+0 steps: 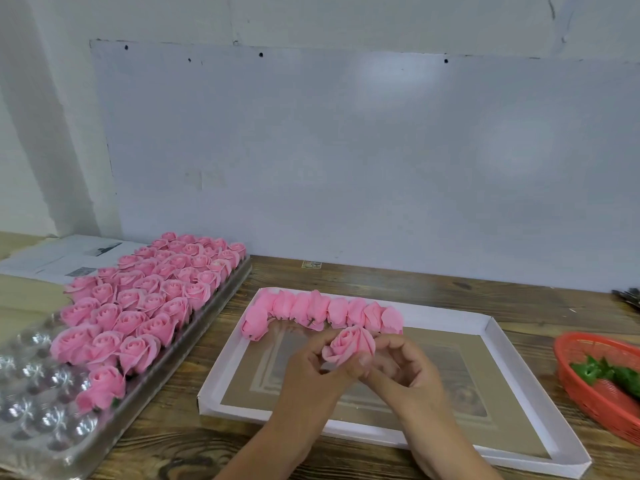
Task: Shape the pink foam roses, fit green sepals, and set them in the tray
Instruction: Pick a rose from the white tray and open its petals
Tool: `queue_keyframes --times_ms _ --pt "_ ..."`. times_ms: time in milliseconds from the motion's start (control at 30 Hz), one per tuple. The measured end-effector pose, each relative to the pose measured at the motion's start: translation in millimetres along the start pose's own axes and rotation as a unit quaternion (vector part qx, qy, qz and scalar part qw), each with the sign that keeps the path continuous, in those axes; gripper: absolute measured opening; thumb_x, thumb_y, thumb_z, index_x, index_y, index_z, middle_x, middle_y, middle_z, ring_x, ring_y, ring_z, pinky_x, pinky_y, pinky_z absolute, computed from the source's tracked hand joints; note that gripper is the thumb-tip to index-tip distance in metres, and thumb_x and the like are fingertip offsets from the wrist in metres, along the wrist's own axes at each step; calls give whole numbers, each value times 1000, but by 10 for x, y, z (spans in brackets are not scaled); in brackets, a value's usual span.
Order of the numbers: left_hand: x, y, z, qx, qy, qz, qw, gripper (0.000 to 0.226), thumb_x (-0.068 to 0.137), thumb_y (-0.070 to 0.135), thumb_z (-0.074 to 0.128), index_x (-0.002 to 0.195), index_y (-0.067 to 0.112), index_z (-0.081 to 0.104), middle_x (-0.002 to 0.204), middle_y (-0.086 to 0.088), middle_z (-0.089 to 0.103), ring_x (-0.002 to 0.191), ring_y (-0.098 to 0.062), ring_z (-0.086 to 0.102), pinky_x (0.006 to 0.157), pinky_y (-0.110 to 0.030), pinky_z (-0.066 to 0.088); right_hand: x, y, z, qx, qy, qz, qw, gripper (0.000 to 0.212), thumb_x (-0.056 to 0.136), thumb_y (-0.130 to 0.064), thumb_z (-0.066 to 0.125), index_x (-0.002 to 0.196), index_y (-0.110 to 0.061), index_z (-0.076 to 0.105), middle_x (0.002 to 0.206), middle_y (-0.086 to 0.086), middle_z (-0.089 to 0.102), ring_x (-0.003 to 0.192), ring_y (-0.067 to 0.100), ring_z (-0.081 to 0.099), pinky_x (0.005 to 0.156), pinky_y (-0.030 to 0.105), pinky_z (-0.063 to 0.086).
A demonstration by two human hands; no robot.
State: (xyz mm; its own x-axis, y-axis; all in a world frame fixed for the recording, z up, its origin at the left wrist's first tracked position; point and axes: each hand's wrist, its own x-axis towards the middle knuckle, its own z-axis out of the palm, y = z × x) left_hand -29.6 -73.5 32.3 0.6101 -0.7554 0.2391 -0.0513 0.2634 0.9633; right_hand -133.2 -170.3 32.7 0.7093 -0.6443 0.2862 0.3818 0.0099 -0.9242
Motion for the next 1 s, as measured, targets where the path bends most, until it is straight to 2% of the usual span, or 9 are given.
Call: queue_keyframes --times_ms 133,233,333,400,567,633,733,900,1000 --pt "11 -11 -8 20 -6 0 1000 50 65 45 86 111 34 73 110 1 75 107 -19 69 91 -38 57 -4 -2 -6 44 5 57 997 33 65 -13 79 96 -4 70 108 20 72 99 35 69 81 36 58" --pt "6 17 -39 11 -18 8 1000 56 63 42 93 113 38 70 112 3 74 105 -15 70 82 -29 59 8 -18 -26 124 -7 113 986 33 65 -5 75 96 1 69 108 27 69 94 36 70 73 34 60" --pt "7 31 -88 28 -23 9 999 61 60 46 94 114 43 67 112 8 72 105 -11 70 81 -23 57 6 -55 -46 117 -19 138 983 27 61 -6 74 88 -6 73 94 18 70 79 23 69 66 29 58" --pt "9 16 -112 59 -39 10 997 60 64 44 93 117 45 65 116 9 71 108 -13 69 85 -26 57 3 -71 -63 98 -28 145 984 21 66 -5 71 87 -9 74 87 13 67 72 17 65 62 26 55" --pt "-5 17 -128 91 -87 23 992 45 75 24 85 112 42 68 115 7 71 108 -14 68 88 -29 57 20 -111 -103 73 -46 164 983 27 89 7 50 90 -7 72 97 19 71 78 19 66 59 25 52" --pt "-2 32 -137 104 -84 27 991 39 75 24 84 107 42 70 111 9 72 103 -13 70 85 -29 57 29 -130 -102 74 -54 175 980 18 84 1 56 94 -4 70 93 19 70 72 18 63 55 23 49" --pt "-5 44 -136 106 -76 23 991 30 72 31 83 99 39 72 103 7 74 96 -13 72 79 -28 59 30 -136 -116 81 -56 190 977 32 75 -12 64 103 3 65 83 17 68 63 16 57 52 22 47" --pt "4 25 -141 64 -60 -14 996 24 73 32 82 95 32 72 97 2 73 87 -16 73 75 -33 60 21 -123 -119 42 -51 159 985 32 72 -12 71 102 -2 70 77 9 61 64 13 61 58 23 54" --pt "3 37 -147 58 -67 -18 996 25 74 29 81 96 33 71 96 5 72 84 -14 71 69 -33 60 22 -130 -113 34 -45 157 986 29 72 -11 73 100 -2 71 75 11 56 64 14 60 58 23 55"
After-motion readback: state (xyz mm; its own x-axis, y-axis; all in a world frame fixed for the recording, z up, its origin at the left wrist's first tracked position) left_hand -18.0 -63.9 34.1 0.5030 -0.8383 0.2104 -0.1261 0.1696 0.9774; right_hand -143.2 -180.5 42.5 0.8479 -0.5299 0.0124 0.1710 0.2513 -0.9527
